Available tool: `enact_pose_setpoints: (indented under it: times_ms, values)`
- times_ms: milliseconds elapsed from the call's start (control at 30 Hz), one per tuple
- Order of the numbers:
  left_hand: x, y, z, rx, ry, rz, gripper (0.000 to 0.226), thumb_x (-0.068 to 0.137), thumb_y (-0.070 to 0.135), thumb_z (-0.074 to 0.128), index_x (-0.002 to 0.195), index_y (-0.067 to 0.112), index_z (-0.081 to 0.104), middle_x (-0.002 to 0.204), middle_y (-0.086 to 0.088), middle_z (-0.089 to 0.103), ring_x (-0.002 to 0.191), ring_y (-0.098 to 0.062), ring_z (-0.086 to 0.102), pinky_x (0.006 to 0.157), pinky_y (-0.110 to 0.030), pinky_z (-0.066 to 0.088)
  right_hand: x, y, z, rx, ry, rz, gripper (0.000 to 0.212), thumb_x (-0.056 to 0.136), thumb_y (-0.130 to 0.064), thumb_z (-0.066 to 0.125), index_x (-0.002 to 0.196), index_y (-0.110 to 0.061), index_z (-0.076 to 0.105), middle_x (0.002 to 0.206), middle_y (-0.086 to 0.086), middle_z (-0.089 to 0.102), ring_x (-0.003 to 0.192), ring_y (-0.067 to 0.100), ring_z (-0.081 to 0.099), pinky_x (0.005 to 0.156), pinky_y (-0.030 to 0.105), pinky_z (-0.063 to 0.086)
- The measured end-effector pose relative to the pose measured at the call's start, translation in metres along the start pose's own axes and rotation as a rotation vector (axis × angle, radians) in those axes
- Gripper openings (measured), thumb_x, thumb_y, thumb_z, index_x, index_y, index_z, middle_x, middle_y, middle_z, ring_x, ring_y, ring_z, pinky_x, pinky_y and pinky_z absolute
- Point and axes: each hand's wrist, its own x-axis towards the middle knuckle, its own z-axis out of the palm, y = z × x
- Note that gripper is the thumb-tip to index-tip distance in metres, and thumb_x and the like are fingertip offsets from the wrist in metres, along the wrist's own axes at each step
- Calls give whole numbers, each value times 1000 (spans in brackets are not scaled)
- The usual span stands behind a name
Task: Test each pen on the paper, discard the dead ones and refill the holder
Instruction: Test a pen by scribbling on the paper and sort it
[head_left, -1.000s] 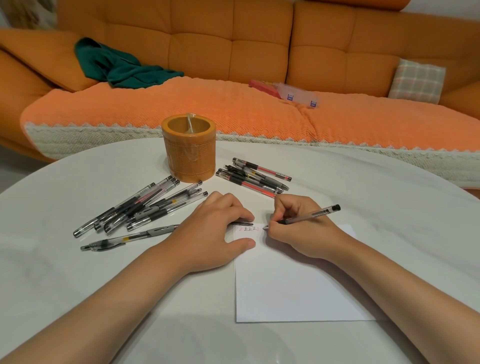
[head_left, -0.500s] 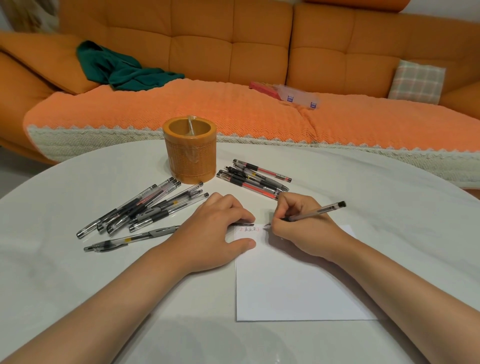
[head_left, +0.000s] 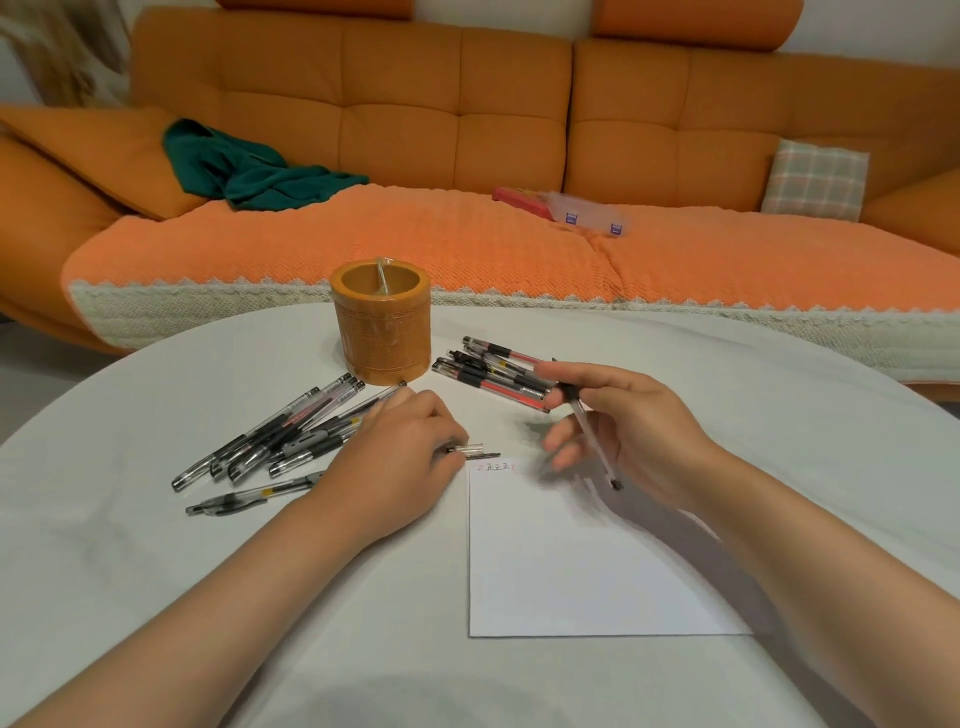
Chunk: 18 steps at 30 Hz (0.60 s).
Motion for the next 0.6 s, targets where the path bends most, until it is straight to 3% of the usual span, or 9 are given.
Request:
enact_pose_setpoints:
  times_ms: [100, 200, 267, 333, 433, 600]
  values:
    - [-1, 4, -2, -29, 51, -14, 8, 92, 30, 65, 98, 30, 69, 92, 15, 61, 98, -10, 46, 92, -32, 40, -4, -5, -3, -369, -23, -67, 28, 100, 4, 45, 114, -14, 60, 94, 5, 58, 48, 24, 53, 40, 26, 44]
    - [-1, 7, -6, -88, 89, -85, 8, 90, 30, 67, 98, 32, 67, 83, 13, 61, 87, -8, 51, 79, -30, 44, -5, -5, -4, -1018, -1, -185, 30, 93, -15, 64, 109, -40, 60, 93, -17, 61, 60, 7, 56, 60, 26, 47]
    - [0, 8, -8, -135, 99, -109, 9, 90, 31, 68, 98, 34, 67, 84, 12, 61, 84, -5, 54, 78, -30, 46, -5, -2, -1, -1251, 17, -214, 23, 93, -26, 64, 105, -45, 65, 85, -32, 60, 70, -10, 54, 63, 20, 39]
    - [1, 9, -8, -161, 89, -114, 10, 89, 32, 68, 98, 36, 67, 84, 13, 60, 84, -4, 54, 77, -27, 45, -6, 0, 2, -1349, 35, -220, 20, 94, -29, 62, 105, -44, 69, 86, -37, 57, 74, -21, 47, 63, 13, 34]
    - [1, 12, -7, -172, 75, -99, 11, 88, 31, 70, 97, 36, 68, 82, 15, 59, 85, -2, 55, 78, -28, 46, -5, 3, 2, -1364, 34, -233, 20, 95, -28, 61, 106, -43, 70, 92, -34, 57, 76, -22, 45, 64, 11, 33]
    - [0, 13, -7, -187, 39, -85, 10, 86, 36, 70, 94, 43, 66, 86, 16, 62, 86, 1, 56, 79, -30, 48, -5, 6, 8, -1314, -28, -276, 20, 96, -27, 59, 108, -40, 69, 101, -30, 62, 80, -16, 49, 73, 21, 42]
